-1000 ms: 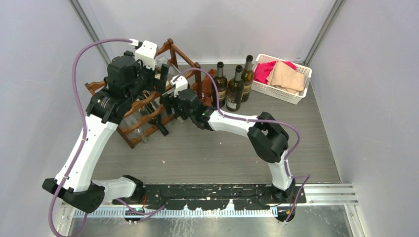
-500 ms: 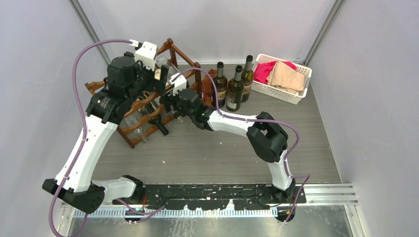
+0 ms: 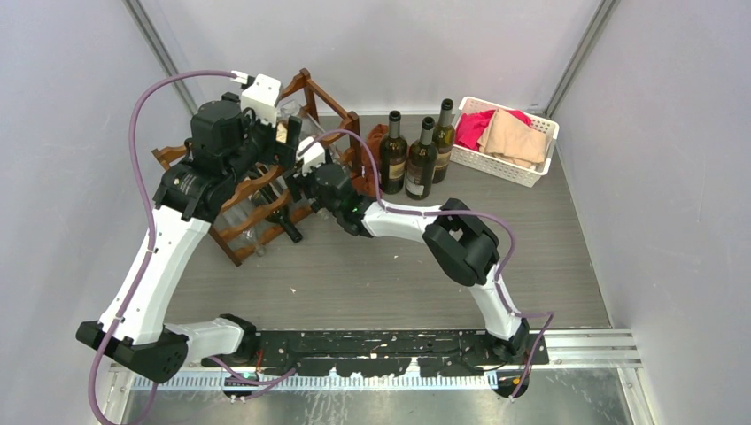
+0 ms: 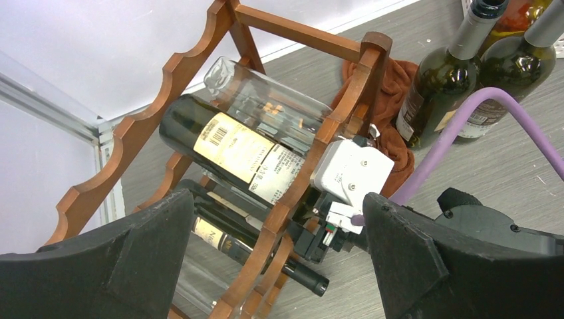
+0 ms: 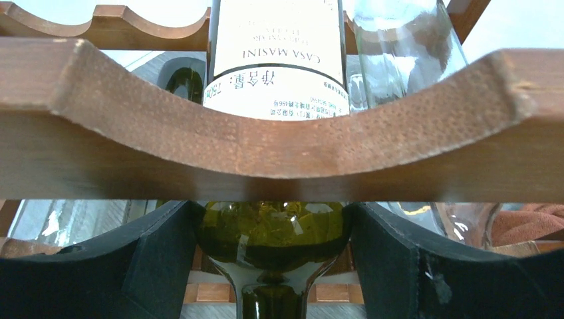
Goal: Put the wine bottle on the wine rack
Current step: Place the wine bottle in the wine rack.
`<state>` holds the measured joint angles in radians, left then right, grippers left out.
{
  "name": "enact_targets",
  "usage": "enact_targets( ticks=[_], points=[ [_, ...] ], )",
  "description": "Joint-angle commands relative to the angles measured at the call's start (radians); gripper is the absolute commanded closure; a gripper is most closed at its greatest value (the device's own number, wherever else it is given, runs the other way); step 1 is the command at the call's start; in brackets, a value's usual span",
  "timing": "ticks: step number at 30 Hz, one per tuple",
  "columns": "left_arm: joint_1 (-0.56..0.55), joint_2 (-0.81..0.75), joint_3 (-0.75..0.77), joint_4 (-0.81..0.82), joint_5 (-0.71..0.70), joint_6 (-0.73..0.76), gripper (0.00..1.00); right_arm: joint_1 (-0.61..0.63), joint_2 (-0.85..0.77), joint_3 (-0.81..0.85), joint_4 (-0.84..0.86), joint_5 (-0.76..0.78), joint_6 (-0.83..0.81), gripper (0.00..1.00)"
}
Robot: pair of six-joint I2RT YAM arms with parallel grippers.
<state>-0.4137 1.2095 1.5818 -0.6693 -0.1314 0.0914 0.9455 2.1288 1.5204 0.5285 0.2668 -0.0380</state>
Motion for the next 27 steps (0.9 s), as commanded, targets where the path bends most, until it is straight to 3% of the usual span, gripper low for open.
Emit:
enact_targets(
  ticks=[1,10,27],
  points=[
    [0.011,-0.008,0.018,0.042,0.01,0.02,0.04,0.006,-0.023,0.104,0.211,0.026,-0.024,0.97],
    [0.016,-0.007,0.023,0.042,0.016,0.027,0.04,0.004,0.012,0.144,0.215,0.045,-0.032,0.88],
    [0.018,-0.026,0.02,0.04,0.015,0.028,0.04,0.001,0.034,0.149,0.25,0.038,-0.023,0.49]
  ],
)
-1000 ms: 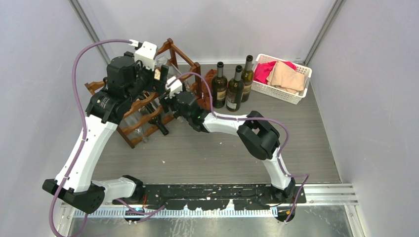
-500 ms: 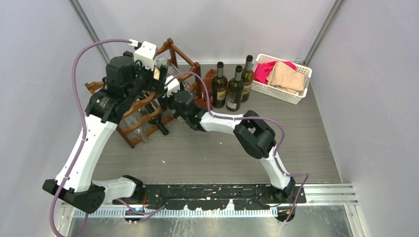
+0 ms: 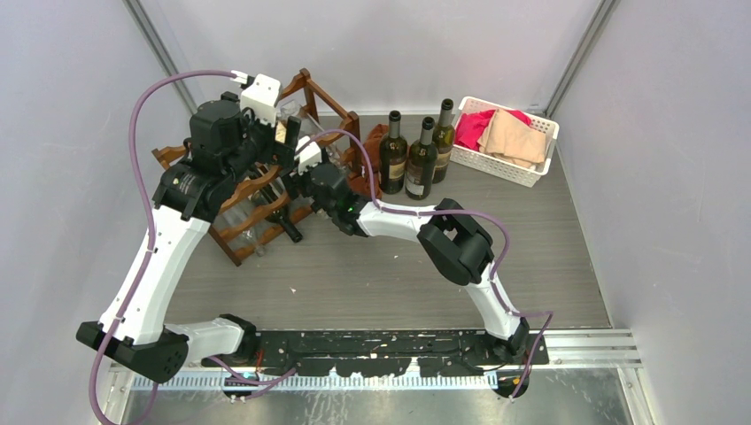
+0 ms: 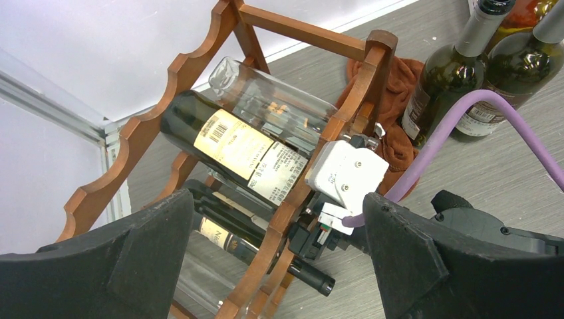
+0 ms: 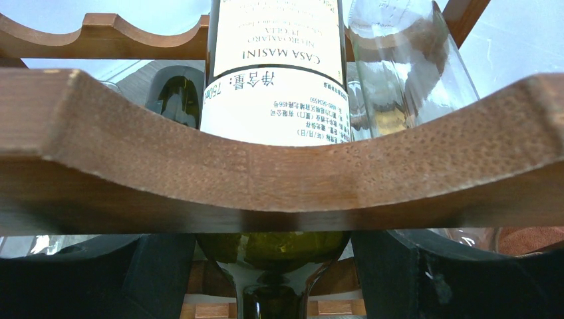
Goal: Put the wine bottle on the wine rack
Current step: Place the wine bottle in the wine rack.
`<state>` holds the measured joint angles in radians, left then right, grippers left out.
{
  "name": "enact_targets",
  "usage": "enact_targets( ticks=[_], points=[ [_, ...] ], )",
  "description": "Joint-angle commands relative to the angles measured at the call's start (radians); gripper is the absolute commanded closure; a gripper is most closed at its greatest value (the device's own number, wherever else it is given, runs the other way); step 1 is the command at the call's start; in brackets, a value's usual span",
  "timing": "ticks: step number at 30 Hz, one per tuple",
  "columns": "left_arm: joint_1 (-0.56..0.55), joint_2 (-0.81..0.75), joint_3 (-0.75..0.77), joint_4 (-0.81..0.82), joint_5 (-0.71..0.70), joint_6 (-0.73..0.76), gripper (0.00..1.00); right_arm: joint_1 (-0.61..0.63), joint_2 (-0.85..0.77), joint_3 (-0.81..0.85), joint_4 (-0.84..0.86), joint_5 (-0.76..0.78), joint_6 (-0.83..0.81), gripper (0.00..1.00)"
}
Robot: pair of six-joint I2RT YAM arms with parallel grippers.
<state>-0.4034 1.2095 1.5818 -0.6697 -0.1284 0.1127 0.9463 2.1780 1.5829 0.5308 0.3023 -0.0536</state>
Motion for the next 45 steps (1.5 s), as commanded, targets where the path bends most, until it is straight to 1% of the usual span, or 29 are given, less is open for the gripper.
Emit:
enact_targets(
  ticks=[1,7,13,19,33,41,45],
  points=[
    [0.008,-0.028,0.018,0.041,0.01,0.007,0.04,0.0,-0.016,0.085,0.247,0.003,-0.006,0.47],
    [0.008,-0.036,0.012,0.044,0.01,0.006,0.04,0.0,-0.023,0.07,0.25,0.005,-0.005,0.4],
    [0.008,-0.042,0.007,0.045,0.01,0.004,0.04,0.0,-0.03,0.053,0.247,0.005,0.002,0.38],
    [0.008,-0.046,0.006,0.05,0.011,0.002,0.04,0.0,-0.042,0.035,0.24,0.008,0.018,0.34],
    [0.008,-0.047,0.003,0.06,0.019,-0.003,0.04,0.0,-0.062,0.0,0.229,0.008,0.03,0.29],
    [0.008,-0.048,0.003,0.064,0.024,-0.004,0.04,-0.001,-0.071,-0.01,0.221,0.013,0.043,0.29],
    [0.008,-0.048,0.001,0.069,0.025,-0.004,0.04,0.0,-0.078,-0.014,0.218,0.015,0.043,0.27]
  ],
)
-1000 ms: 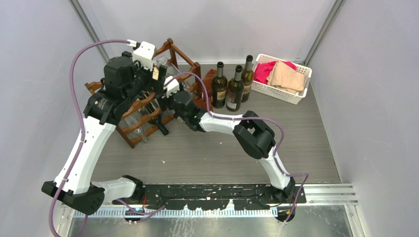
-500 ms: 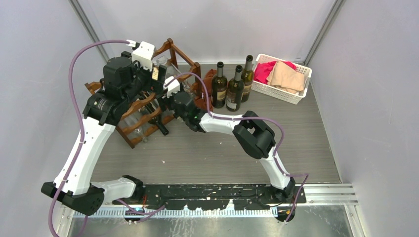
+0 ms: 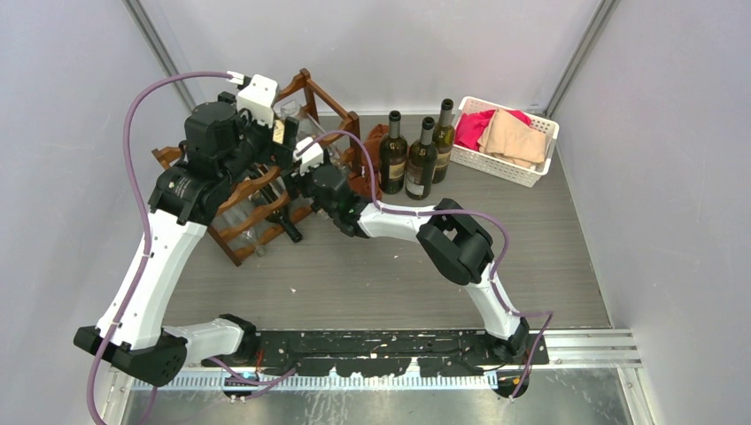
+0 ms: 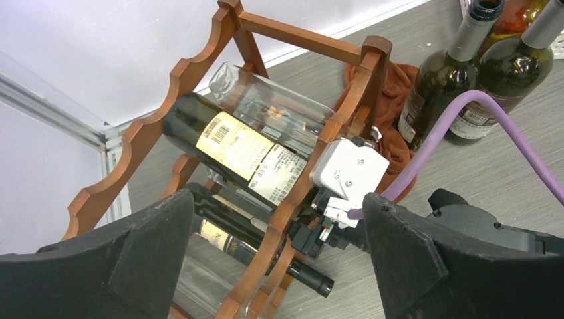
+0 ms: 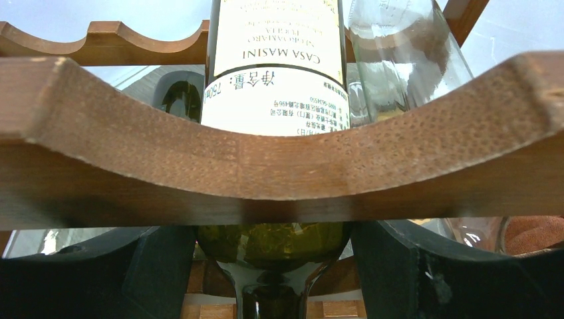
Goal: Put the wine bottle on the wine rack
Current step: Place the wine bottle in the wine rack.
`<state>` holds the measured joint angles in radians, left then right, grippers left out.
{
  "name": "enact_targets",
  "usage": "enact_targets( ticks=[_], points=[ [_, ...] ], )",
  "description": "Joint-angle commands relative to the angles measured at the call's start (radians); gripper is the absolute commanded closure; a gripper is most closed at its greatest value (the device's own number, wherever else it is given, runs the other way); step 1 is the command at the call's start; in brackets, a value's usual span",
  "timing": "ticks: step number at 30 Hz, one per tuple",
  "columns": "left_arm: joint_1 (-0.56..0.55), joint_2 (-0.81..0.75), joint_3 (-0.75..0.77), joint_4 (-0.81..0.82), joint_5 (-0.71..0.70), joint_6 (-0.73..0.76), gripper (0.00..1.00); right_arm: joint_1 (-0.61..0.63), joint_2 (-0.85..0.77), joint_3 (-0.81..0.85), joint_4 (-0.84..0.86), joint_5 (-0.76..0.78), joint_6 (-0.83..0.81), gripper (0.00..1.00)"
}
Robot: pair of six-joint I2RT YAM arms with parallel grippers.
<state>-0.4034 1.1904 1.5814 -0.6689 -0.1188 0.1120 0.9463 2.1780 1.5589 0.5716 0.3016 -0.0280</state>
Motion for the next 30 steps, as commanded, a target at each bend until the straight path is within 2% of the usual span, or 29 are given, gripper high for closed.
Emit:
enact_targets(
  ticks=[1,30],
  points=[
    [0.008,-0.028,0.001,0.07,0.016,-0.003,0.04,0.0,-0.078,0.008,0.177,0.016,0.017,0.26],
    [0.008,-0.026,0.028,0.064,0.013,0.014,0.04,-0.009,-0.058,0.055,0.161,0.014,0.054,0.16]
  ],
)
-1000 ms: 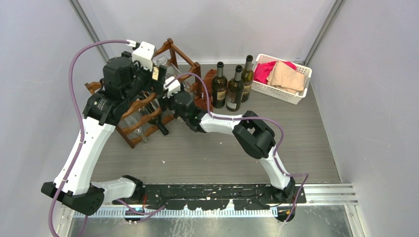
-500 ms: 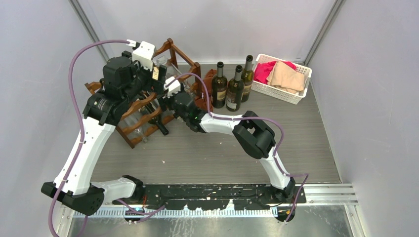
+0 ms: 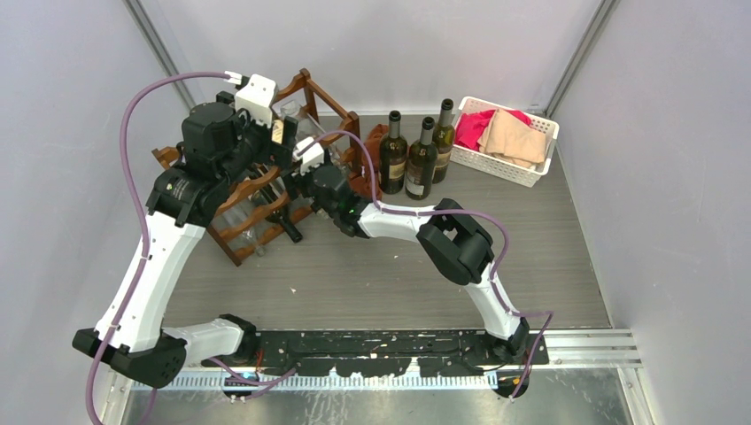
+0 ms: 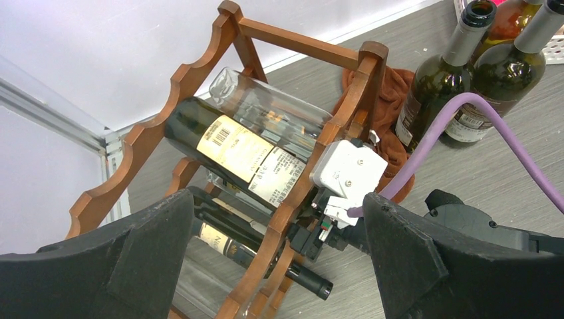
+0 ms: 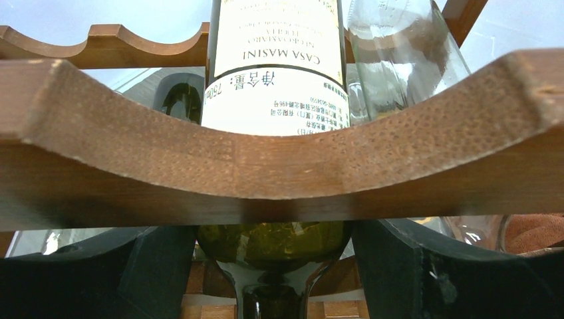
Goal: Put the wine bottle on the wine rack
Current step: Place the wine bottle in the wine rack.
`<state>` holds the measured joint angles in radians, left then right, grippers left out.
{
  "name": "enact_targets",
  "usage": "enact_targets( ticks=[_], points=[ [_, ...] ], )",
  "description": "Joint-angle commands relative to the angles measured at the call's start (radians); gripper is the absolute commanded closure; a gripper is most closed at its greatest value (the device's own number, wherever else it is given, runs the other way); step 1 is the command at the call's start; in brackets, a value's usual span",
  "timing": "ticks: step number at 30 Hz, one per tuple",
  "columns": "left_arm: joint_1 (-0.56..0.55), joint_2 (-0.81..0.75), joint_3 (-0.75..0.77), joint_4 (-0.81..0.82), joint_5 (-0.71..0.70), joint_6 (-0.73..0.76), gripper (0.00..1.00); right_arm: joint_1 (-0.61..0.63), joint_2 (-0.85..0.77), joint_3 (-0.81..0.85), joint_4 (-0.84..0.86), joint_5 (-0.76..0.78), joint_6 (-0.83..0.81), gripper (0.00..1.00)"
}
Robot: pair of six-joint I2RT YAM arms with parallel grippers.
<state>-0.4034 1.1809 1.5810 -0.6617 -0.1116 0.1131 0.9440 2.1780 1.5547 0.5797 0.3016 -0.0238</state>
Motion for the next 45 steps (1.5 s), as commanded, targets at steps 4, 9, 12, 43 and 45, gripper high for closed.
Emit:
enact_targets(
  ticks=[4,9,12,43,45],
  points=[
    [0.008,-0.008,0.051,0.048,0.006,0.02,0.04,-0.006,-0.05,0.075,0.149,0.019,0.056,0.14],
    [0.008,-0.002,0.063,0.047,0.006,0.023,0.04,-0.006,-0.047,0.085,0.147,0.012,0.065,0.13],
    [0.007,-0.001,0.062,0.047,0.007,0.023,0.04,-0.006,-0.043,0.088,0.147,0.015,0.066,0.13],
    [0.008,-0.036,0.018,0.106,0.016,-0.048,0.04,-0.008,-0.23,-0.168,0.165,-0.093,0.046,0.09],
    [0.008,-0.043,0.01,0.108,0.018,-0.06,0.04,-0.008,-0.254,-0.2,0.158,-0.11,0.049,0.09]
  ],
)
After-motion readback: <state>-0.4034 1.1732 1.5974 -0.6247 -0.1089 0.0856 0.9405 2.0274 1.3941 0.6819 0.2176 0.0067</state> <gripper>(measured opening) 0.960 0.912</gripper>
